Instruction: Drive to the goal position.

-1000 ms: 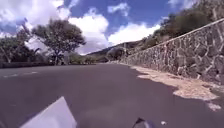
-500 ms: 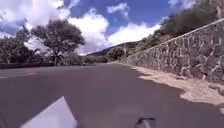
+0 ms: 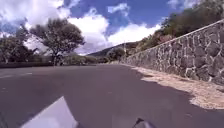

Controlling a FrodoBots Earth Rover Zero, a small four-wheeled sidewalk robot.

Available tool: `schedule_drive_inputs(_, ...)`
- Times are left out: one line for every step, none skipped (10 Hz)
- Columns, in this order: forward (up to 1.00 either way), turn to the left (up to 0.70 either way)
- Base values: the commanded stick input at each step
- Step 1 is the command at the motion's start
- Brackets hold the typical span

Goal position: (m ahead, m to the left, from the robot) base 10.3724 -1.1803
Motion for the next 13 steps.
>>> schedule_drive_inputs(0.45,0.00)
schedule_drive_inputs(0.45,0.00)
schedule_drive_inputs(0.45,0.00)
schedule_drive_inputs(0.45,0.00)
schedule_drive_inputs(0.45,0.00)
schedule_drive_inputs(0.45,0.00)
schedule_drive_inputs(0.45,0.00)
schedule_drive_inputs(0.45,0.00)
schedule_drive_inputs(0.45,0.00)
schedule_drive_inputs(0.45,0.00)
schedule_drive_inputs(0.45,0.00)
schedule_drive_inputs(0.45,0.00)
schedule_drive_inputs(0.45,0.00)
